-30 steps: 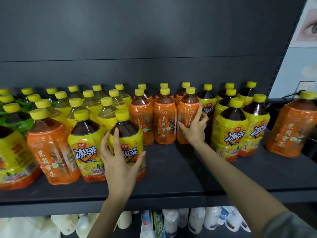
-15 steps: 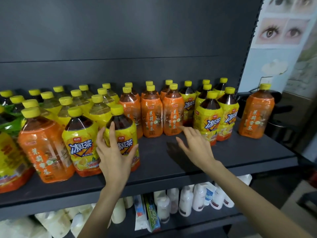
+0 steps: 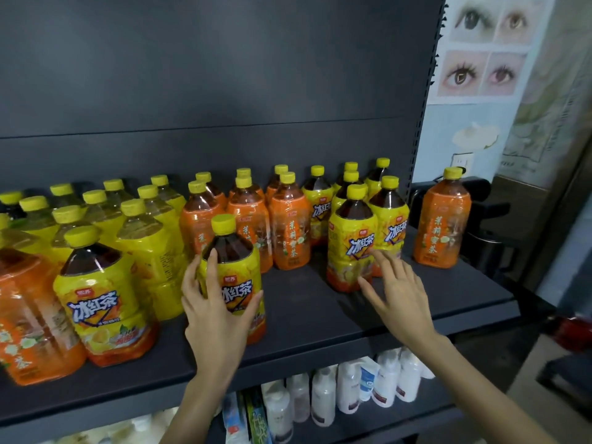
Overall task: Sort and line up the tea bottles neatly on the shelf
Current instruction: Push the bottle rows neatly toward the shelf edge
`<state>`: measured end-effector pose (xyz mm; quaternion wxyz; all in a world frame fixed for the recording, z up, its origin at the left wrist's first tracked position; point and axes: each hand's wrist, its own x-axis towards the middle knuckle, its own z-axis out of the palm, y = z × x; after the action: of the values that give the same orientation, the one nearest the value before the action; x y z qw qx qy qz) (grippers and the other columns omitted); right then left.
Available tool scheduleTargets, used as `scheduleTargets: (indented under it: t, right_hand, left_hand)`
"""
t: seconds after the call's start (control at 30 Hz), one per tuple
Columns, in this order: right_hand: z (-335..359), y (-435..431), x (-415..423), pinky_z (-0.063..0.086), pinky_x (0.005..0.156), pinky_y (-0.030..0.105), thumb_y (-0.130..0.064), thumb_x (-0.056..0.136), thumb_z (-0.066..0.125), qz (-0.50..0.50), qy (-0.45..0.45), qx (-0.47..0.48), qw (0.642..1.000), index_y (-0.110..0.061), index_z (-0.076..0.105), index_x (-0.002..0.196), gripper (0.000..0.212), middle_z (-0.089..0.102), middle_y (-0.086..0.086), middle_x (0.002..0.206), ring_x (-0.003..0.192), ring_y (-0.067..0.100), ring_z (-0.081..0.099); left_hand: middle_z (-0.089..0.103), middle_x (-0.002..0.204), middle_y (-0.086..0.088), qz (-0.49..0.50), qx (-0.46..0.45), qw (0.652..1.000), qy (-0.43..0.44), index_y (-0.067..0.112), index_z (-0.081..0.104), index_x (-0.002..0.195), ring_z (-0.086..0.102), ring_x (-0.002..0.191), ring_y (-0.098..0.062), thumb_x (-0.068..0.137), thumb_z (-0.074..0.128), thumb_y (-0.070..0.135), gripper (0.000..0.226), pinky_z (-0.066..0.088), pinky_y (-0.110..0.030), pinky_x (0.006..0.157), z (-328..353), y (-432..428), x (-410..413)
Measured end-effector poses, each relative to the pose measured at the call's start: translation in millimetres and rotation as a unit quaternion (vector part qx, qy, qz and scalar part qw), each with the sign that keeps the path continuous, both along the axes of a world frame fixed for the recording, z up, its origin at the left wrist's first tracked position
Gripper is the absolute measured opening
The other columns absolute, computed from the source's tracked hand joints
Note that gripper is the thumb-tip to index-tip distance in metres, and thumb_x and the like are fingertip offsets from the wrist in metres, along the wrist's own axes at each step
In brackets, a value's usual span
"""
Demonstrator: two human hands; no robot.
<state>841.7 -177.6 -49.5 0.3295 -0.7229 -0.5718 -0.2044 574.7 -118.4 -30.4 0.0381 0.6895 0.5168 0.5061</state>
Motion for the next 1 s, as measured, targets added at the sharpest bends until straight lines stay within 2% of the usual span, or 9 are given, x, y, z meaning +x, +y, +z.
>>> scheduleTargets:
  t: [0.07,0.2,0.3,0.47,0.53,0.63,0.77,0.87,1.0]
  right_hand:
    - [0.5,-0.5,20.8,0.044,0.094,0.048,-0.056,0.091,0.041,-0.009,0.041,0.023,0.999,-0.021,0.036,0.142,0.062,0.042,0.007,0.142,0.127,0.029,0.042]
    - [8.7,10.8,71.9,0.037,0.098,0.057,-0.039,0.087,0.063,-0.045,0.122,0.073,0.989,-0.02,0.026,0.147,0.074,0.023,0.019,0.15,0.136,0.04,0.028]
    - [15.6,25.4,106.7,0.032,0.104,0.06,-0.036,0.085,0.066,-0.077,0.161,0.072,0.981,-0.021,0.019,0.149,0.081,0.014,0.02,0.153,0.138,0.042,0.022]
    - [21.5,43.7,140.3,0.025,0.106,0.065,-0.031,0.085,0.068,-0.102,0.171,0.07,0.977,-0.02,0.016,0.151,0.085,0.008,0.021,0.155,0.141,0.041,0.013]
    - [20.5,49.8,151.1,0.026,0.106,0.065,-0.032,0.084,0.068,-0.096,0.174,0.073,0.977,-0.022,0.012,0.151,0.088,0.003,0.02,0.156,0.142,0.041,0.011]
    - [19.4,57.5,165.8,0.036,0.102,0.062,-0.034,0.083,0.07,-0.077,0.184,0.088,0.976,-0.03,0.005,0.15,0.093,-0.001,0.018,0.156,0.141,0.042,0.015]
    - [22.5,66.6,174.2,0.041,0.096,0.057,-0.041,0.079,0.072,-0.088,0.215,0.092,0.968,-0.034,-0.001,0.149,0.102,0.001,0.018,0.155,0.137,0.045,0.022]
    - [24.0,73.4,174.8,0.04,0.095,0.058,-0.045,0.073,0.076,-0.108,0.235,0.09,0.962,-0.029,-0.003,0.15,0.112,0.008,0.021,0.153,0.133,0.047,0.027]
    - [29.4,76.7,173.3,0.04,0.092,0.058,-0.041,0.071,0.079,-0.133,0.323,0.098,0.932,-0.026,-0.007,0.151,0.118,0.023,0.021,0.146,0.127,0.044,0.038]
  left_hand:
    - [0.023,0.144,-0.004,-0.007,-0.005,1.0,-0.002,0.032,0.023,0.143,0.041,0.125,-0.038,0.068,0.079,0.041,0.094,0.054,-0.054,0.066,-0.8,-1.8,15.9]
    - [0.022,0.143,-0.002,-0.018,-0.005,1.0,0.004,0.032,0.023,0.142,0.04,0.125,-0.039,0.068,0.079,0.041,0.093,0.053,-0.054,0.067,0.8,-5.0,53.3]
    - [0.023,0.143,-0.004,-0.029,-0.006,1.0,0.009,0.032,0.022,0.143,0.04,0.124,-0.04,0.069,0.078,0.04,0.093,0.053,-0.054,0.065,2.3,-7.9,81.2]
    - [0.023,0.142,-0.004,-0.039,0.004,0.999,0.018,0.03,0.023,0.144,0.043,0.122,-0.042,0.069,0.072,0.045,0.09,0.054,-0.051,0.058,1.7,-6.4,113.9]
    - [0.023,0.144,-0.005,-0.044,0.003,0.999,0.017,0.031,0.022,0.144,0.041,0.124,-0.041,0.071,0.074,0.043,0.091,0.054,-0.051,0.058,0.7,-6.1,121.6]
    - [0.019,0.145,0.002,-0.063,0.005,0.998,0.007,0.037,0.016,0.145,0.037,0.129,-0.036,0.076,0.073,0.035,0.09,0.054,-0.05,0.063,-0.7,-6.5,128.7]
    - [0.017,0.146,0.006,-0.08,0.017,0.997,0.006,0.041,0.013,0.145,0.037,0.13,-0.033,0.079,0.062,0.042,0.082,0.055,-0.045,0.056,-1.3,-7.3,135.9]
    - [0.016,0.146,0.008,-0.072,0.011,0.997,0.002,0.048,0.007,0.144,0.042,0.127,-0.033,0.078,0.058,0.049,0.083,0.055,-0.043,0.053,-2.1,-6.5,136.8]
    - [0.015,0.146,0.011,-0.073,0.014,0.997,0.003,0.05,0.007,0.143,0.048,0.121,-0.034,0.078,0.054,0.053,0.081,0.055,-0.042,0.05,-3.9,-5.4,135.2]
